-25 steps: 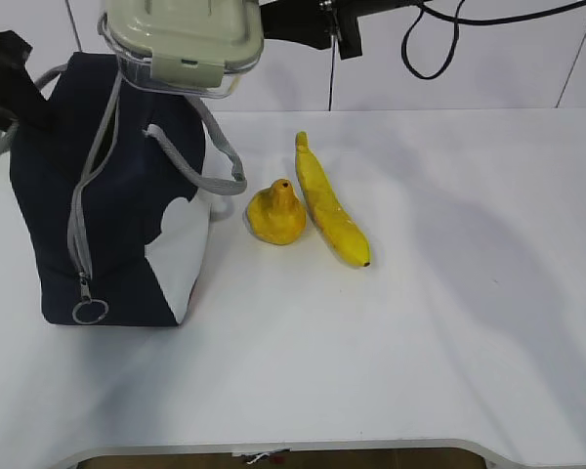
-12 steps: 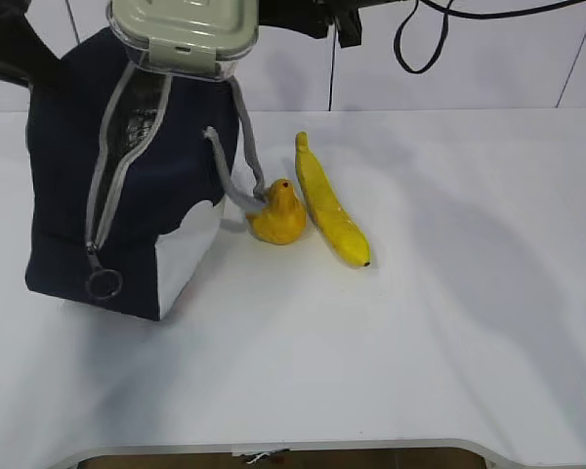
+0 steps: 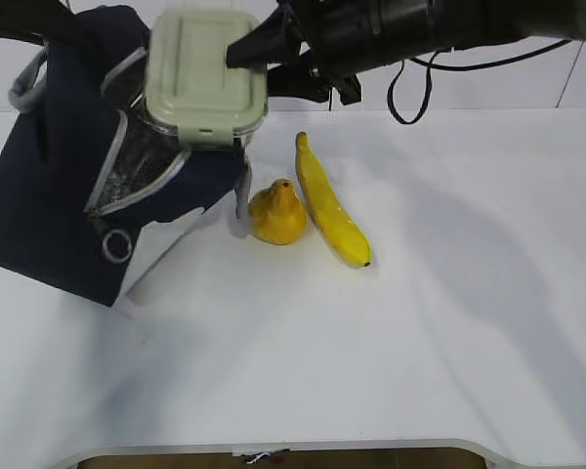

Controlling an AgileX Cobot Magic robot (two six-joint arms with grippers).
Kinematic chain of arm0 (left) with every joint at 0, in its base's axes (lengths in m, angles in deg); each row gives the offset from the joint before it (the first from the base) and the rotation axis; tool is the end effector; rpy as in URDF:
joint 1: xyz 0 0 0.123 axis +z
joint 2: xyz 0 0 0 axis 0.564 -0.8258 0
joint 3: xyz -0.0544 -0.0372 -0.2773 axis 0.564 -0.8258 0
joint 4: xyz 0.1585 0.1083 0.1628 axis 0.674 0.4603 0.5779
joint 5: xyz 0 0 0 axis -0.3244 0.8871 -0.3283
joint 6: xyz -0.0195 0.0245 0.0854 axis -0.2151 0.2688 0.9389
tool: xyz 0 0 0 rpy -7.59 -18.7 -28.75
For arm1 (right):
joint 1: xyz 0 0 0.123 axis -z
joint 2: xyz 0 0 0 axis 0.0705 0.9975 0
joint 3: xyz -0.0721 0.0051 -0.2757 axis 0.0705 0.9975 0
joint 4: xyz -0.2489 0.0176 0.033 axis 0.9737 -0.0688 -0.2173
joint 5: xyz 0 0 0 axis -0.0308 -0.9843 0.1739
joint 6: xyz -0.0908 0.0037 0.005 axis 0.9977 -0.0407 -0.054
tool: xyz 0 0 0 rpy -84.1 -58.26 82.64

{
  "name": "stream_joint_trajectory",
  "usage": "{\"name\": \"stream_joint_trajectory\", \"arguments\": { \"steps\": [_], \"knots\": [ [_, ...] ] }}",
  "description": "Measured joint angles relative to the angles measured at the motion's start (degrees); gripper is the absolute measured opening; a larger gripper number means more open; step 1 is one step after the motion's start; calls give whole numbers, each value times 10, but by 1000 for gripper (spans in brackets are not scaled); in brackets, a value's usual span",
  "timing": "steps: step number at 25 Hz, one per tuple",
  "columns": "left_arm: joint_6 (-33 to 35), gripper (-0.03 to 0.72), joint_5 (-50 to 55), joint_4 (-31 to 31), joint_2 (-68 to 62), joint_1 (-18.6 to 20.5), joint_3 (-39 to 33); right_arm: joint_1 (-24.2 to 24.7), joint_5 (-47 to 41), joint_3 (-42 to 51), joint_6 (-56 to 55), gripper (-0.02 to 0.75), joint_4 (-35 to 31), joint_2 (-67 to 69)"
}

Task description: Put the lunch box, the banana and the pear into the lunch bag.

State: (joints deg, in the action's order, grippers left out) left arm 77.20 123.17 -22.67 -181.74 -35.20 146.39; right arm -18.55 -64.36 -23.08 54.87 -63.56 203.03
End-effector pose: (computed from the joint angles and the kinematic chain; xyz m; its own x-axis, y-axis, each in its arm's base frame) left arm 0.3630 -0.0650 0.3631 -0.8116 0.0361 -0.5831 0.4076 0.7500 -0.5210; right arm 0.4377 0.1871 0.2841 -0.8616 0.0975 -0.4982 -0.4086 0.4491 0.7946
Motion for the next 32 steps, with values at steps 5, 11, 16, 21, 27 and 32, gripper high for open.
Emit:
{"name": "stream_joint_trajectory", "arguments": {
  "steps": [5,11,16,21,27,32],
  "knots": [
    [18,13,-5,-40,0,0,0,0,0,0,0,370,3,19],
    [72,13,-15,-144,-9,-7,1,0,-13,0,0,369,-8,19],
    [105,13,-42,-189,-19,-35,1,0,-53,-25,0,369,-18,19],
    [113,13,-40,-174,-19,-46,1,0,-34,-45,0,369,-18,19],
    [138,13,-40,-148,-36,-46,1,-6,-12,-49,0,369,-13,34],
    [150,13,-36,-153,-70,-46,1,-21,13,-49,0,369,19,48]
  ]
}}
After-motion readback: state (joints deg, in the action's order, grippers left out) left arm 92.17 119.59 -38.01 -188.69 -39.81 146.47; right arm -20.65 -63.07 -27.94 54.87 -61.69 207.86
